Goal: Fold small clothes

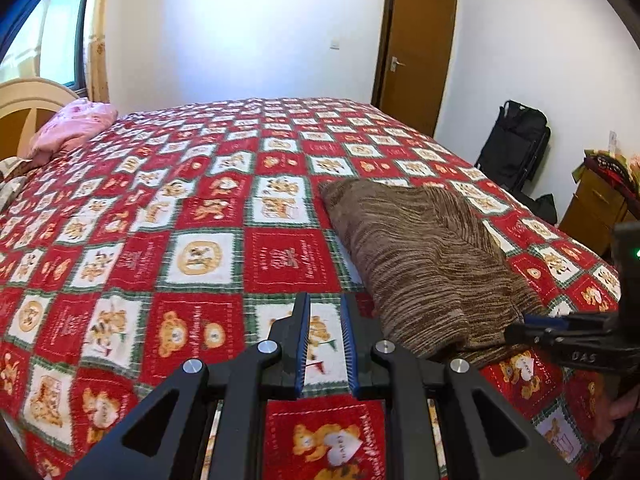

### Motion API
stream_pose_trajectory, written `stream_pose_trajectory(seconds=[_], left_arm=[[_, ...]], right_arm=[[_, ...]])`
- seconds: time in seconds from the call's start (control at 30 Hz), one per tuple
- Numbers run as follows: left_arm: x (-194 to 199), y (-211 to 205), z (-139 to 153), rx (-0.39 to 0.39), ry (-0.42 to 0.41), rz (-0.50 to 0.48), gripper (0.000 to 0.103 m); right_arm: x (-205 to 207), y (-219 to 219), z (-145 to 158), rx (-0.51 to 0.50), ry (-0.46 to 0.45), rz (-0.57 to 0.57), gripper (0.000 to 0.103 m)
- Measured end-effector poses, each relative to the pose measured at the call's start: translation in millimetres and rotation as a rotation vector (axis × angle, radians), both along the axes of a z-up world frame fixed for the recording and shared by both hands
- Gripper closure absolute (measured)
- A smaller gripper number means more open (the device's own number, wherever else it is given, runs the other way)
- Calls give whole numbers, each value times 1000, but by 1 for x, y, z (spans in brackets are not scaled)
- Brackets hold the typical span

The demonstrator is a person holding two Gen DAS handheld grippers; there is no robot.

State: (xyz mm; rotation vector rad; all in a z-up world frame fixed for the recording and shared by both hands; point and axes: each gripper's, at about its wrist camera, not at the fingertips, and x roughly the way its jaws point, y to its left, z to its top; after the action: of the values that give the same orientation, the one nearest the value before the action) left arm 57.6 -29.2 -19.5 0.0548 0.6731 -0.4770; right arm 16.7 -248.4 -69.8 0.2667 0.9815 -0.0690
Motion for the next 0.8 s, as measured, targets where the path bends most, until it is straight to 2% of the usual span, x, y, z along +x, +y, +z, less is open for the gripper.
stream_pose_trajectory(seconds=[0.13, 0.2, 0.27, 0.4, 0.53, 0.63, 0.8], left_arm=[[5, 9, -4, -17, 31, 23, 87], [7, 9, -6, -32, 59, 23, 87], [6, 10, -5, -43, 61, 15, 87], [0, 13, 1, -27, 16, 11, 87], [3, 14, 2, -36, 19, 6, 87], [5, 10, 1, -34, 22, -3, 87], [6, 0, -1, -20, 32, -34, 87]], right_arm=[[-5, 3, -3, 18, -14, 0, 67], [-1, 4, -6, 9, -13, 3, 70], [1, 10, -8, -19, -10, 20, 84], [-1, 11, 1, -32, -9, 45, 90], [-17, 12, 35, -188, -43, 88, 90], [-23, -6, 40, -189, -2, 97, 90], [-19, -15, 6, -153, 102, 101, 89]])
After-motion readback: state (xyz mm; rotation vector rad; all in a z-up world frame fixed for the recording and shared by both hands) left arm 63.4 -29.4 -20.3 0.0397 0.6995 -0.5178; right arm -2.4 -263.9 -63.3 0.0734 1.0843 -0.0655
